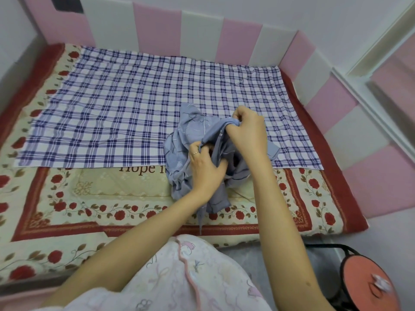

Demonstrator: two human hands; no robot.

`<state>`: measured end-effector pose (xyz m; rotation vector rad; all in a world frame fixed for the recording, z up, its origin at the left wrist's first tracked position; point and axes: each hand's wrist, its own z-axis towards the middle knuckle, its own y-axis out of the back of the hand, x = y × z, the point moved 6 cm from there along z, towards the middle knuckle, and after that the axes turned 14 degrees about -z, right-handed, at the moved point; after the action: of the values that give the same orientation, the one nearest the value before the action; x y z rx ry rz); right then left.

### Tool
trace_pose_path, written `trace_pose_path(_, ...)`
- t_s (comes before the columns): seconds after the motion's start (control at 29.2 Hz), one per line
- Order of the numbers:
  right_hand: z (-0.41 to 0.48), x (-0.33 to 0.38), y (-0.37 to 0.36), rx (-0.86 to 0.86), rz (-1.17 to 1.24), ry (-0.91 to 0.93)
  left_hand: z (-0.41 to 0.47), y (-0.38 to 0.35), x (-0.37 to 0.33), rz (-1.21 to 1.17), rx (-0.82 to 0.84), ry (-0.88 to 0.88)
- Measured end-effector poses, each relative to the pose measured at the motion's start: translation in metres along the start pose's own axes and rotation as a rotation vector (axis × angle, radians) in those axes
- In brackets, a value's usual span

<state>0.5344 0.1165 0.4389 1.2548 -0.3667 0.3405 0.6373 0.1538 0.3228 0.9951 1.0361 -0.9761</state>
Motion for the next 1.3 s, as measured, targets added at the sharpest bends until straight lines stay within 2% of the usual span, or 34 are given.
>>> trace_pose_path(0.1,0.007,-0.002,0.009,-0.007,-0.003,-0.005,-0.001,0.009,-0.01,-0.089,-0.047,-0.094)
trace_pose_path(0.31,0.004,0.001,-0.001,0.038,-0.02,0.013,0.022,0.011,-0.018,0.0,-0.08,-0.068)
trace_pose_path(0.51,0.001,-0.005,-0.01,0.067,-0.01,0.036,0.028,0.015,-0.008,-0.173,-0.082,-0.066)
trace_pose_path(0.69,-0.003,-0.008,-0.016,0.094,0.008,0.041,0.033,0.013,-0.011,-0.085,-0.042,-0.048)
trace_pose_path(0.93,-0.003,-0.011,-0.013,0.047,0.02,0.021,0.032,0.001,-0.007,0.1,0.032,-0.069)
trace_pose_path(1.13,-0.005,-0.016,-0.007,0.011,0.064,-0.016,0.038,0.016,-0.004,0.059,-0.01,-0.103)
trace_pose_path(1.3,-0.002,-0.027,0.005,-0.032,0.083,-0.031,0.027,0.036,0.018,0.129,0.067,-0.145)
